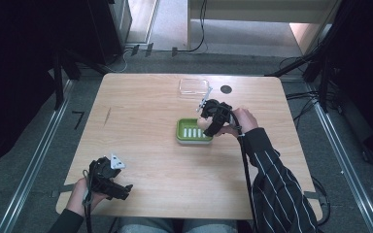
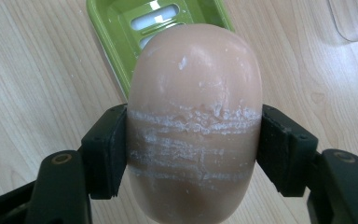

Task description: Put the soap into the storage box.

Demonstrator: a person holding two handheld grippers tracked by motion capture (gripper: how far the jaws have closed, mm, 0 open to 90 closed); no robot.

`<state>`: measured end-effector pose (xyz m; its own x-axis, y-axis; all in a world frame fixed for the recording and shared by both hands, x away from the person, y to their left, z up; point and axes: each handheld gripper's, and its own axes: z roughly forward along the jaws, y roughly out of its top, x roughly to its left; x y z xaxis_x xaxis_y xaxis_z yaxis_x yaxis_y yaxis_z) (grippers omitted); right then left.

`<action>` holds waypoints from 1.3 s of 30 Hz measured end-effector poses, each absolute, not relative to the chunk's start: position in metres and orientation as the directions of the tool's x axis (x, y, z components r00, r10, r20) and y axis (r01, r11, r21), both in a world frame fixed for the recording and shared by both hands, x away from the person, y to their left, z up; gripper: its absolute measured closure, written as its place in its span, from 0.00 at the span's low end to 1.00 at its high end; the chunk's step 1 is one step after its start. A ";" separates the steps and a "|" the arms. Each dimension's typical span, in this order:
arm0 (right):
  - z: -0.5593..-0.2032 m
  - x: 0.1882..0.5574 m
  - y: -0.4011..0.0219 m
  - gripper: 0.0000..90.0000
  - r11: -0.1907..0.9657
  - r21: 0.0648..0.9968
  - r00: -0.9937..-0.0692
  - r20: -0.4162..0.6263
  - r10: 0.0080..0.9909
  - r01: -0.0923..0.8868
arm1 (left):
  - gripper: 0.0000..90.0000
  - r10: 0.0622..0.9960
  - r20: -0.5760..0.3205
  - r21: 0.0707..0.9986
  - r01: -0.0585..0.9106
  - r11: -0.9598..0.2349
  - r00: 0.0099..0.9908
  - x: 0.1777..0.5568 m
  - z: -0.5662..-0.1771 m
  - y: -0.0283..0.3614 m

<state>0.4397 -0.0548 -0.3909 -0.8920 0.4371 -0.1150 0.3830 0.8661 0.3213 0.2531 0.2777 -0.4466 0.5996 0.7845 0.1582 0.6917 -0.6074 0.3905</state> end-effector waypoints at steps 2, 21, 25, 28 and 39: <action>-0.391 0.440 -0.054 0.37 0.869 0.320 -0.894 -0.119 0.432 0.378 | 0.01 0.784 0.160 0.392 0.691 -0.608 0.599 0.253 -0.446 0.278; -0.402 0.449 -0.036 0.37 0.889 0.310 -0.910 -0.134 0.391 0.337 | 0.01 0.785 0.162 0.392 0.692 -0.607 0.598 0.253 -0.447 0.279; -0.405 0.452 -0.033 0.37 0.895 0.314 -0.919 -0.132 0.372 0.317 | 0.01 0.788 0.161 0.390 0.695 -0.604 0.595 0.252 -0.446 0.280; -0.407 0.453 -0.031 0.37 0.897 0.307 -0.919 -0.134 0.370 0.317 | 0.01 0.787 0.158 0.389 0.696 -0.604 0.596 0.252 -0.446 0.280; -0.414 0.458 -0.026 0.37 0.902 0.313 -0.927 -0.134 0.351 0.297 | 0.01 0.788 0.158 0.391 0.695 -0.604 0.596 0.252 -0.447 0.280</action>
